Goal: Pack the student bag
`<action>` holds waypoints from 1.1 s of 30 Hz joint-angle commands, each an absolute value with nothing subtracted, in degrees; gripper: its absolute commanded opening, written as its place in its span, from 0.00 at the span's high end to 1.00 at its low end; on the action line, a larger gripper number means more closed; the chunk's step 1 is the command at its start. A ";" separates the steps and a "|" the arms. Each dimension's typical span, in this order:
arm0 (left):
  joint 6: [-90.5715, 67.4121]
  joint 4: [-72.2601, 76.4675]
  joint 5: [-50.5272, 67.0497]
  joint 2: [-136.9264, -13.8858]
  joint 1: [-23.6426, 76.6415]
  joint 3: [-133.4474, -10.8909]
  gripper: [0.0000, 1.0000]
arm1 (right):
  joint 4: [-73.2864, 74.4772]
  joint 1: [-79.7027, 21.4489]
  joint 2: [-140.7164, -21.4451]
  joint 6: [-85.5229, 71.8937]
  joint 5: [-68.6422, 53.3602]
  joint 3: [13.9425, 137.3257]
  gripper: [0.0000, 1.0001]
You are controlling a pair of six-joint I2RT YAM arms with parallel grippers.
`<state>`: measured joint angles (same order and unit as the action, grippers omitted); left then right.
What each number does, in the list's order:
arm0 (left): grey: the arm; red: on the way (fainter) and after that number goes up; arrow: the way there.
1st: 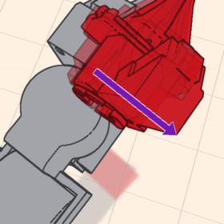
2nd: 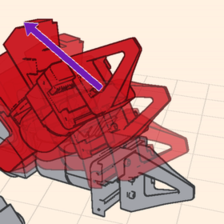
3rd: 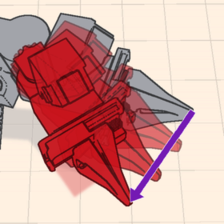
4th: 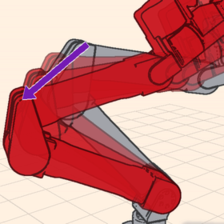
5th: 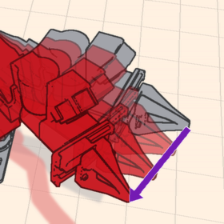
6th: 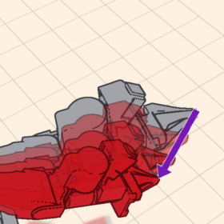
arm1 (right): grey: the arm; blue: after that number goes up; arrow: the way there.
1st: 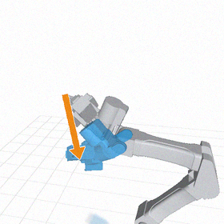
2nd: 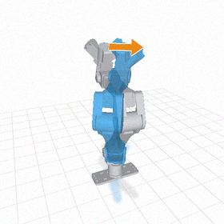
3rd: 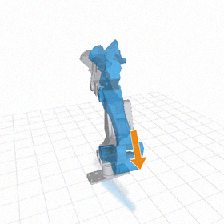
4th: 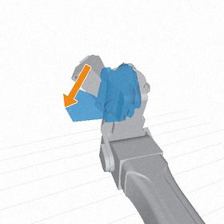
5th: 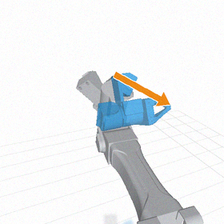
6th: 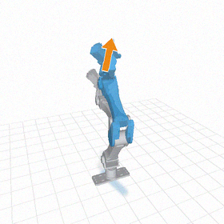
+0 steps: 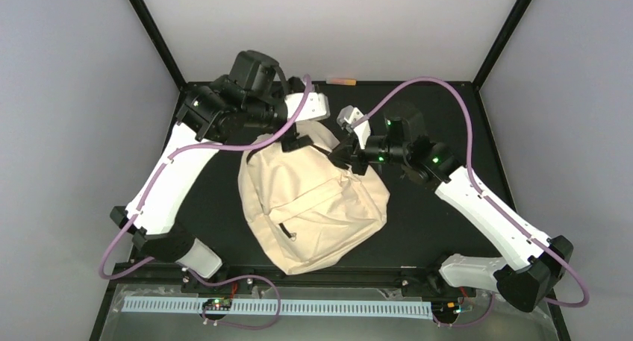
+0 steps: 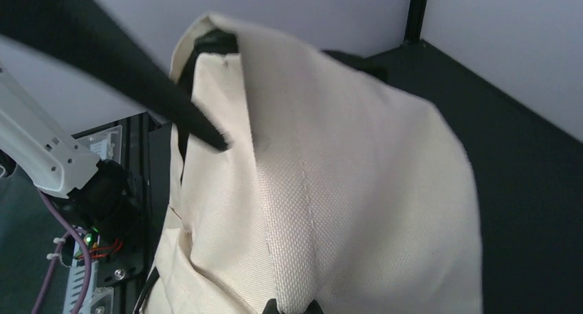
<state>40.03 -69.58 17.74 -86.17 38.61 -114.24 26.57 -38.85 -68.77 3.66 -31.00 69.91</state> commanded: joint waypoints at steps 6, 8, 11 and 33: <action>57.57 -83.22 31.01 -90.59 39.11 -131.20 0.01 | 26.52 -39.19 -68.96 7.74 -34.42 74.97 0.99; 59.90 -85.52 30.85 -90.33 39.11 -126.08 0.01 | 26.14 -39.17 -68.79 7.53 -34.21 74.94 0.99; 60.53 -84.72 26.16 -89.52 39.18 -119.32 0.01 | 25.97 -39.17 -68.56 7.48 -34.42 74.89 0.99; 48.73 -72.60 23.39 -86.81 39.12 -110.94 0.99 | 22.53 -36.04 -54.03 -0.08 -38.00 64.05 0.47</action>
<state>52.97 -72.01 20.86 -89.58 38.94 -109.60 26.98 -36.47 -61.30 3.88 -33.80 67.72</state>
